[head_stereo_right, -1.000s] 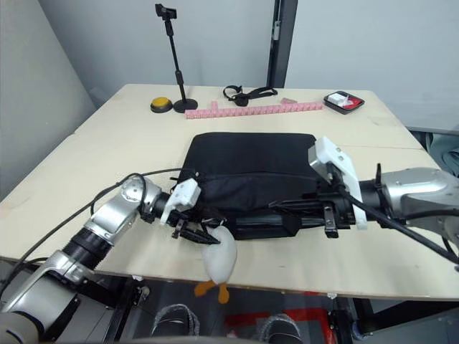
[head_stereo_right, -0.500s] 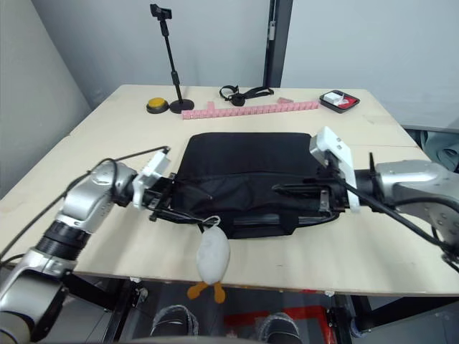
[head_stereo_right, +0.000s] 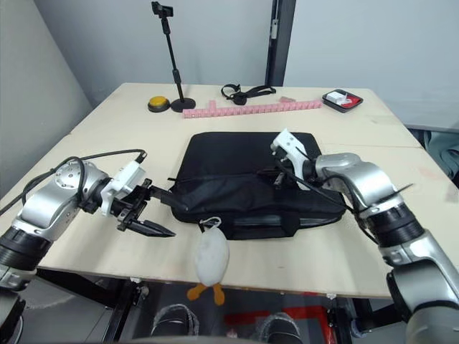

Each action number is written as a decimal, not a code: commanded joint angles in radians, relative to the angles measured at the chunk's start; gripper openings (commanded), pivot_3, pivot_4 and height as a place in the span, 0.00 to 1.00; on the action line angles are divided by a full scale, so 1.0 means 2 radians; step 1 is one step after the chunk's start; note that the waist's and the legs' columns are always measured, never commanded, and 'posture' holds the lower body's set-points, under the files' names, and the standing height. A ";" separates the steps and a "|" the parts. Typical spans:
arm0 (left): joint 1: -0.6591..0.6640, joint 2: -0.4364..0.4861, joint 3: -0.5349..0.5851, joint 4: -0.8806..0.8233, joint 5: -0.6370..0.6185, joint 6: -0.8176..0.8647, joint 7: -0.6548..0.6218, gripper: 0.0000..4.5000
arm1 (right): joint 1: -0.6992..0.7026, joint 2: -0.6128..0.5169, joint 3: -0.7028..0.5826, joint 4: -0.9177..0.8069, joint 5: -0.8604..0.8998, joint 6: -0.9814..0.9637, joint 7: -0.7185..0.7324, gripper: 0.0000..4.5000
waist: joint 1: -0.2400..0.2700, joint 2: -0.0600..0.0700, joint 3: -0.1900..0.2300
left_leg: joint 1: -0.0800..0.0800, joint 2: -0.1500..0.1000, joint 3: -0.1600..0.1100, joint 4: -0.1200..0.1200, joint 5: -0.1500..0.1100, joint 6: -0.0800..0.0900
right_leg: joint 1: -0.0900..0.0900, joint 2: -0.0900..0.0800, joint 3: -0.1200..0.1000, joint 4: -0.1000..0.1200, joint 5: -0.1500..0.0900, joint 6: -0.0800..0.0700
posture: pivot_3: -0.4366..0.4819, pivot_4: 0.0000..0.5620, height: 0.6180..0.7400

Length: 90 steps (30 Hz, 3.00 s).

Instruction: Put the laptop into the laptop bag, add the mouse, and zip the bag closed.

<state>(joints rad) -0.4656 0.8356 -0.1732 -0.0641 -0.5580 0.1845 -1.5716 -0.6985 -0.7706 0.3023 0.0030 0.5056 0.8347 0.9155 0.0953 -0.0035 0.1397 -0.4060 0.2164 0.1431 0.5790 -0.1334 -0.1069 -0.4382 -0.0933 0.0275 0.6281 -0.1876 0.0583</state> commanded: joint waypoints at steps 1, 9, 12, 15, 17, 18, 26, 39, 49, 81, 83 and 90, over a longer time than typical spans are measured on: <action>0.011 -0.009 -0.011 -0.009 0.026 -0.038 -0.020 0.61 | -0.017 0.005 0.031 0.027 -0.037 0.019 0.019 0.00 | 0.000 0.000 0.000 | 0.000 0.000 0.000 0.000 0.000 0.000 | 0.000 0.000 0.000 0.000 0.000 0.000 | 0.48 0.27 0.99; -0.001 -0.064 -0.039 0.041 0.076 -0.083 -0.004 0.61 | -0.044 0.020 0.056 0.045 -0.088 0.051 0.016 0.00 | 0.000 0.000 -0.001 | 0.003 0.000 0.000 0.002 0.000 0.000 | 0.003 0.000 0.001 0.002 0.001 -0.001 | 0.48 0.27 0.99; -0.009 -0.084 -0.050 0.068 0.096 -0.103 -0.006 0.61 | -0.042 0.018 0.051 0.023 -0.087 0.060 0.023 0.00 | 0.000 0.000 -0.001 | 0.003 0.000 0.000 0.002 0.000 0.000 | 0.003 0.000 0.001 0.003 0.001 -0.001 | 0.48 0.27 0.99; -0.015 -0.097 -0.066 0.099 0.121 -0.135 -0.016 0.61 | -0.042 0.018 0.046 0.017 -0.087 0.069 0.026 0.00 | 0.000 0.000 -0.001 | 0.003 0.000 0.000 0.002 0.000 0.000 | 0.003 0.000 0.001 0.003 0.001 -0.001 | 0.48 0.27 0.99; -0.018 -0.103 -0.073 0.115 0.133 -0.158 -0.019 0.61 | -0.042 0.018 0.046 0.016 -0.091 0.069 0.027 0.00 | 0.000 0.000 -0.001 | 0.003 0.000 0.000 0.002 0.000 0.000 | 0.002 0.000 0.001 0.003 0.001 -0.001 | 0.48 0.27 0.99; -0.021 -0.110 -0.081 0.132 0.146 -0.175 -0.018 0.61 | -0.042 0.018 0.046 0.016 -0.092 0.070 0.027 0.00 | 0.000 0.000 -0.001 | 0.003 0.000 0.000 0.002 0.000 0.000 | 0.002 0.000 0.001 0.002 0.001 -0.001 | 0.48 0.27 0.99; -0.039 -0.131 -0.095 0.189 0.161 -0.211 -0.021 0.61 | -0.039 0.015 0.038 0.004 -0.093 0.081 0.028 0.00 | 0.001 0.000 -0.001 | 0.003 0.001 0.000 0.002 0.000 0.000 | 0.002 0.000 0.001 0.002 0.001 -0.001 | 0.48 0.27 0.99; -0.024 -0.108 -0.105 0.145 0.125 -0.198 -0.021 0.61 | -0.004 -0.011 -0.049 -0.099 0.002 0.125 0.063 0.00 | 0.002 0.000 0.000 | 0.002 0.001 0.001 0.001 0.000 0.000 | 0.002 0.000 0.001 0.001 0.001 -0.001 | 0.48 0.27 0.99; -0.028 -0.106 -0.102 0.134 0.117 -0.196 -0.021 0.61 | 0.122 -0.122 -0.081 -0.219 0.027 0.052 0.139 0.18 | 0.006 0.000 0.000 | 0.002 0.001 0.001 0.000 0.000 0.000 | 0.002 0.000 0.001 0.000 0.000 -0.001 | 0.48 0.27 0.99; -0.064 -0.060 -0.038 0.053 0.020 -0.053 -0.019 0.61 | 0.133 -0.090 0.047 -0.218 -0.096 0.015 0.106 0.13 | 0.000 0.000 0.000 | 0.003 0.001 0.001 0.000 0.000 0.000 | 0.002 0.000 0.001 0.000 0.000 0.000 | 0.48 0.27 0.99; -0.066 -0.055 -0.024 0.045 0.008 -0.029 -0.013 0.61 | 0.137 -0.100 0.032 -0.237 -0.080 0.019 0.117 0.00 | 0.000 0.000 0.000 | 0.003 0.001 0.001 0.000 0.000 0.000 | 0.002 0.000 0.001 0.000 0.000 0.000 | 0.48 0.27 0.99; -0.066 -0.046 0.020 0.028 -0.009 0.013 0.005 0.61 | 0.124 -0.128 -0.053 -0.280 -0.004 0.039 0.144 0.00 | 0.000 0.000 0.000 | 0.003 0.001 0.001 0.000 0.000 0.000 | 0.002 0.000 0.001 0.001 0.000 0.000 | 0.48 0.27 0.99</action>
<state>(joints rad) -0.5794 0.7350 -0.1678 0.0274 -0.5537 0.1967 -1.5654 -0.4277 -1.0179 0.2511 -0.5215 0.4573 0.9079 1.1838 0.0957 -0.0026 0.1393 -0.4002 0.2186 0.1459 0.5796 -0.1335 -0.1071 -0.4349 -0.0924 0.0304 0.6294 -0.1870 0.0577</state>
